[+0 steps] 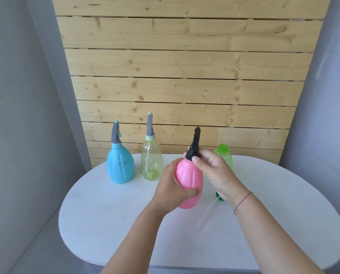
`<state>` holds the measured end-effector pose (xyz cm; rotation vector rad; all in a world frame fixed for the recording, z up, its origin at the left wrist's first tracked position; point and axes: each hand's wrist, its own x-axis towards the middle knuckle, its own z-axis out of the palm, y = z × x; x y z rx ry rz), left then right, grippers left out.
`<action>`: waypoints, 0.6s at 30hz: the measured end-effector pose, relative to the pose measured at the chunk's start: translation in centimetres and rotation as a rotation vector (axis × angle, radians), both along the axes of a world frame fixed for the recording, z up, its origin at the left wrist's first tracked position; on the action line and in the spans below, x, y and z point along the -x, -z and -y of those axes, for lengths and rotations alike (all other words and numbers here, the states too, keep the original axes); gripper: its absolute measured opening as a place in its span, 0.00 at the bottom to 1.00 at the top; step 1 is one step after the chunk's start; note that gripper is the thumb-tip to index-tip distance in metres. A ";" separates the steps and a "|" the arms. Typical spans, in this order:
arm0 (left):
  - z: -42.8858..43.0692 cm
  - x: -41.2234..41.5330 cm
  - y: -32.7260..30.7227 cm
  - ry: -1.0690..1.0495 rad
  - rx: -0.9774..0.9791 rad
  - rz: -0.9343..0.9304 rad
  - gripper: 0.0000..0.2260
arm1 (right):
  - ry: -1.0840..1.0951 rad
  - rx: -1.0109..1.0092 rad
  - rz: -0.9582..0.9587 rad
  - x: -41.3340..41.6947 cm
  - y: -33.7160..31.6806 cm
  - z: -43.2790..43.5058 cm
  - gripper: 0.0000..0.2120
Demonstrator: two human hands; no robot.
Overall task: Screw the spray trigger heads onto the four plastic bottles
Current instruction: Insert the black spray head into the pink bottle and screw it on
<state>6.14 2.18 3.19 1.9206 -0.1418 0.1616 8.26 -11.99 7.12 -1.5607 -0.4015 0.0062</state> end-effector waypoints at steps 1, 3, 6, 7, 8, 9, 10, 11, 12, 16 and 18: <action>0.4 0.0 0.0 -0.033 -0.018 0.035 0.37 | 0.048 -0.016 0.010 0.0 0.0 -0.2 0.09; 1.4 0.2 0.2 -0.130 -0.061 0.108 0.38 | 0.156 -0.049 0.021 0.0 0.2 -0.7 0.10; 2.9 0.5 0.3 -0.232 -0.042 0.132 0.40 | 0.230 -0.076 0.034 0.1 0.3 -1.3 0.10; 3.1 0.5 0.4 -0.209 -0.006 0.111 0.42 | 0.239 -0.085 0.037 0.1 0.3 -1.1 0.10; 3.1 0.5 0.3 -0.161 0.035 0.080 0.43 | 0.242 -0.102 0.032 0.0 0.1 -0.8 0.10; 2.8 0.5 0.1 -0.105 0.074 0.042 0.43 | 0.236 -0.129 0.015 0.0 0.0 -0.5 0.11; 2.4 0.5 -0.1 -0.048 0.115 -0.002 0.44 | 0.225 -0.168 -0.010 -0.1 0.0 -0.1 0.12; 1.8 0.5 -0.2 0.012 0.167 -0.055 0.44 | 0.214 -0.209 -0.036 -0.1 0.0 0.2 0.13; 1.2 0.5 -0.3 0.078 0.224 -0.124 0.44 | 0.204 -0.247 -0.059 -0.1 -0.1 0.5 0.13; -1.3 0.4 0.6 0.380 0.450 -0.455 0.37 | 0.117 -0.376 -0.096 0.1 -0.7 1.2 0.11; -1.9 0.4 0.9 0.453 0.508 -0.485 0.38 | 0.060 -0.403 -0.102 0.2 -1.0 1.4 0.12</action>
